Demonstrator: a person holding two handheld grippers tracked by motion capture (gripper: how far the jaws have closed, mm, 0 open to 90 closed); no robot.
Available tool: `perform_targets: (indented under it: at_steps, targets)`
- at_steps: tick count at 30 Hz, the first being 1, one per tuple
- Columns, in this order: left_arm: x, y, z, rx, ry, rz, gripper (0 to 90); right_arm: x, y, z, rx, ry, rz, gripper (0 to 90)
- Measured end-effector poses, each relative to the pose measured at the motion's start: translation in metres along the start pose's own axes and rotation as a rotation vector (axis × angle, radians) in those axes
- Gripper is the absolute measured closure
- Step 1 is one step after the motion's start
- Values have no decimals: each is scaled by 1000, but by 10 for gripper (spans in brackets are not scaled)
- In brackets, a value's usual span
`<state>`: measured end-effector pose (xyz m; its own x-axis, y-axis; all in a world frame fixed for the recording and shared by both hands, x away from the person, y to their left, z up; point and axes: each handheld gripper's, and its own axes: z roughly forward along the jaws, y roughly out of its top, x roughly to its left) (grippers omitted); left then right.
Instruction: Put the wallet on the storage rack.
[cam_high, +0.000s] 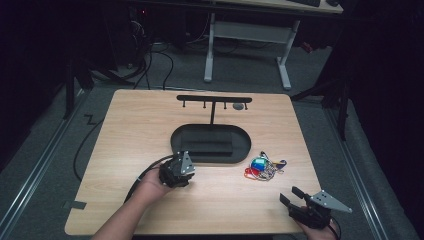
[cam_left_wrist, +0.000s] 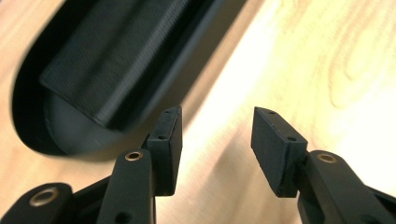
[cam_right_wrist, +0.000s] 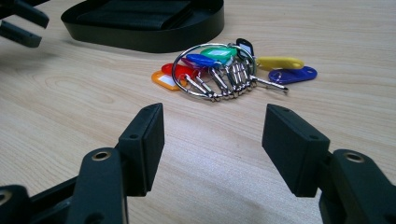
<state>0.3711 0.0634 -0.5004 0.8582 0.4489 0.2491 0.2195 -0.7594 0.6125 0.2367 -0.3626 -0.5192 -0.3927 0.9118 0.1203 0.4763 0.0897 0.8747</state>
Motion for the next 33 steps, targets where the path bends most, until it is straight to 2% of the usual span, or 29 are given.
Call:
perform_targets:
  at_steps: [7, 9, 10, 11, 14, 16, 18, 21, 22, 24, 26, 27, 28, 33]
  targets:
    - [-15, -27, -11, -52, -19, -73, 535, 0, 0, 1, 5, 0, -5, 395]
    - [-17, -34, -16, -84, -30, -113, 534, 0, 0, 1, 5, 0, -5, 395]
    - [-18, -41, -22, -117, -40, -158, 535, 0, 0, 1, 4, 0, -8, 395]
    - [-19, -45, -25, -129, -46, -175, 535, 0, 0, 1, 4, -1, -9, 395]
    - [-22, -52, -29, -142, -45, -192, 535, 0, -1, 1, 7, 0, -8, 395]
    - [-24, -61, -34, -154, -34, -203, 525, 0, -1, 1, 8, 0, -9, 395]
    - [-28, -72, -40, -171, -5, -209, 519, 0, -1, 1, 7, 0, -9, 395]
    - [-28, -85, -54, -187, 34, -241, 532, 0, -1, 0, 3, 3, -8, 395]
    - [-26, -86, -61, -213, 40, -261, 530, -1, -1, 0, 2, 4, -6, 395]
    - [-22, -91, -70, -286, 18, -332, 533, -2, -1, 1, 4, 6, -3, 395]
    - [-20, -94, -74, -313, -4, -381, 523, -2, -1, 1, 6, 6, -1, 394]
    - [-20, -94, -74, -307, 0, -376, 523, -2, -1, 1, 6, 6, -1, 394]
    - [-22, -92, -72, -290, 18, -349, 503, -1, -1, 1, 4, 3, -9, 393]
    - [-24, -90, -67, -248, 9, -329, 446, 0, -3, 1, 24, -5, -8, 393]
